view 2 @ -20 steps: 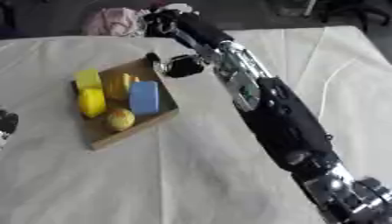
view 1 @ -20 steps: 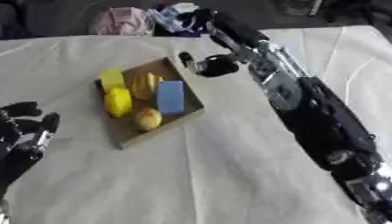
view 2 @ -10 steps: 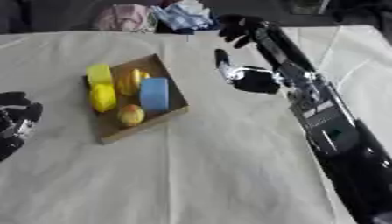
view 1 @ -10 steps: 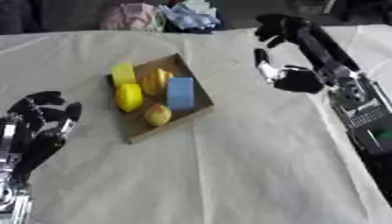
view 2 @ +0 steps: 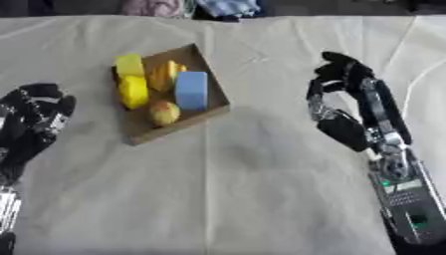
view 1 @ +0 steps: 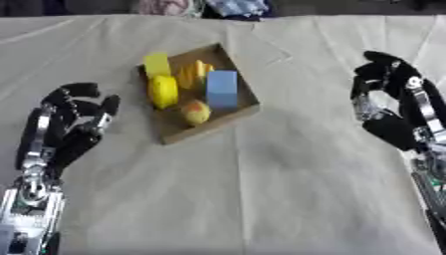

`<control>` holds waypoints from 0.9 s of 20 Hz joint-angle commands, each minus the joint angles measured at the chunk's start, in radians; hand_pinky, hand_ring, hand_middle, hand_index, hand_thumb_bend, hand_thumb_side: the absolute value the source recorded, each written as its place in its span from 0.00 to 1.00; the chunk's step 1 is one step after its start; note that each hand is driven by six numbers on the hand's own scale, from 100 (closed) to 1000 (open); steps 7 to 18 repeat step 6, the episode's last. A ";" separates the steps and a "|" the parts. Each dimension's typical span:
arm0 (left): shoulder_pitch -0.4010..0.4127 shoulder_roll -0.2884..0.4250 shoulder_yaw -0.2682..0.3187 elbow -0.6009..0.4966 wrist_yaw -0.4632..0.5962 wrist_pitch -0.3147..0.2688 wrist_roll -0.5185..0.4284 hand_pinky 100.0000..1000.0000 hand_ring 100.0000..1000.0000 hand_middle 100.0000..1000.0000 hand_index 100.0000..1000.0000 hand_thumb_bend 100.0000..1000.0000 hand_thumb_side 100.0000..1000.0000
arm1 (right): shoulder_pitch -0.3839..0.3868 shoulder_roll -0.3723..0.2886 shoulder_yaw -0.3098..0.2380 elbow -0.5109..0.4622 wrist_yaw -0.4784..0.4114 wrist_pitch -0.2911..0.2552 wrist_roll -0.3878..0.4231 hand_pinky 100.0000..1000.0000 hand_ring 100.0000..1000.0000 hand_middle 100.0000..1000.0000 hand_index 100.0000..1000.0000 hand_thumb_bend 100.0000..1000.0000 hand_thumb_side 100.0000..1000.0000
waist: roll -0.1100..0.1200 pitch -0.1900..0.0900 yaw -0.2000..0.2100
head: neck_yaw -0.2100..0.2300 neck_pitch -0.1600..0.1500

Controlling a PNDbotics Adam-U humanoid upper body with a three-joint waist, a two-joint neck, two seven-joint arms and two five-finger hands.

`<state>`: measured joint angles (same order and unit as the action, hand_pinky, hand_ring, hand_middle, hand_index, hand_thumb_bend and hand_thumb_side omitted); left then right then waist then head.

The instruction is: Pick up objects on the table and place them in the box.

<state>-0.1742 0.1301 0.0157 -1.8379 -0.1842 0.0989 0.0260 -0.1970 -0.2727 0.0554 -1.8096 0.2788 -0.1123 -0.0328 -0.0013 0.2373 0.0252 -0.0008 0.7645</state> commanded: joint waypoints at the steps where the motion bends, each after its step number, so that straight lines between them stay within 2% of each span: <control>1: 0.002 0.001 -0.006 -0.012 -0.002 -0.001 -0.004 0.65 0.53 0.57 0.68 0.44 0.34 | 0.013 0.014 -0.018 -0.003 0.009 -0.003 -0.012 0.62 0.68 0.63 0.85 0.00 0.32 | 0.009 -0.007 -0.001 | 0.007 0.005; 18: 0.013 0.013 -0.005 -0.010 -0.002 0.000 0.000 0.65 0.52 0.57 0.68 0.42 0.34 | 0.028 0.028 -0.026 0.004 0.019 -0.004 -0.030 0.62 0.68 0.63 0.84 0.00 0.30 | 0.012 -0.005 -0.007 | 0.005 0.005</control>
